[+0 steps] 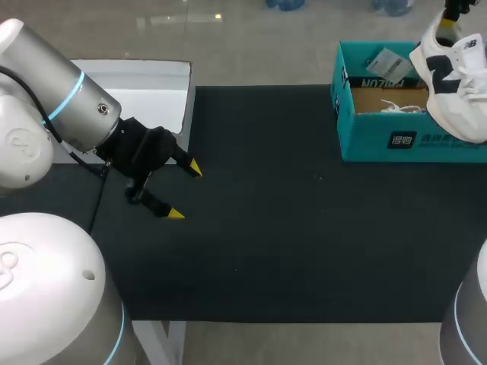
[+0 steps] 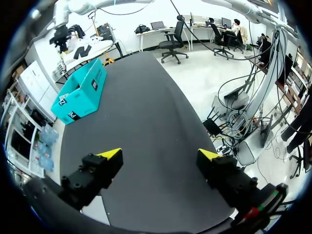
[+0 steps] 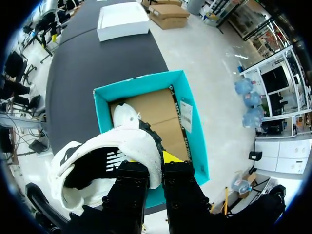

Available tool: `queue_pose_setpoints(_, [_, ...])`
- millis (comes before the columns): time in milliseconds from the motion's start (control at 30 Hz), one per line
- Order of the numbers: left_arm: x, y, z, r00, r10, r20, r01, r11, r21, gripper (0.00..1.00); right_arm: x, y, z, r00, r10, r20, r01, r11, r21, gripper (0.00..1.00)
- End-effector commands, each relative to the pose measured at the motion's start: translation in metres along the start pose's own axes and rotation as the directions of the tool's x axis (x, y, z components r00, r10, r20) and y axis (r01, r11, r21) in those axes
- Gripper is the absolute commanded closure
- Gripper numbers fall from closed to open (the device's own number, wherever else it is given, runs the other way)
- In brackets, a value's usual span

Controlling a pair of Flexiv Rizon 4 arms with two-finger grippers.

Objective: Take the shoe out of the shoebox, open the shoe tongue, remove and reinsert the insole, then place the shoe into the shoebox

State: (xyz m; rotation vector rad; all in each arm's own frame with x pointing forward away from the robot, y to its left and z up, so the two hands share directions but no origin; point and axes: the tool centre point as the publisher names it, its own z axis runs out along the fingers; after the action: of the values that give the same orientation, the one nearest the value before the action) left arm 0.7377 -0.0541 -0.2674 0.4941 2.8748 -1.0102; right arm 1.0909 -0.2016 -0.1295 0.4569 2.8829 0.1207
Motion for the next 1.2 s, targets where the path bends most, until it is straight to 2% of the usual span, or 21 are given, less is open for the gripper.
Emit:
queue_pose_setpoints(33, [0.000,0.000,0.001,1.000,0.000,-0.001,0.000,1.000,-0.003,0.00,-0.049,0.004,-0.002,0.994,0.000,-0.112,0.004,0.999,0.037,1.00])
queue_pose_setpoints(300, [0.000,0.000,0.001,1.000,0.000,-0.001,0.000,1.000,-0.003,0.00,-0.080,0.004,-0.004,0.986,-0.037,-0.163,0.045,0.998,0.044,1.00])
queue_pose_setpoints(933, [0.000,0.000,0.001,1.000,0.000,-0.001,0.000,1.000,-0.003,0.00,-0.080,0.004,-0.004,0.986,-0.037,-0.163,0.045,0.998,0.044,1.00])
queue_pose_setpoints(1067, [0.000,0.000,0.001,1.000,0.000,-0.001,0.000,1.000,-0.003,0.00,-0.077,-0.005,-0.013,0.989,0.138,-0.052,-0.135,0.988,0.073,1.00])
queue_pose_setpoints(1200, [0.000,0.000,0.001,1.000,0.000,-0.001,0.000,1.000,-0.003,0.00,-0.075,0.004,-0.022,0.951,0.301,0.065,-0.305,0.951,0.056,1.00])
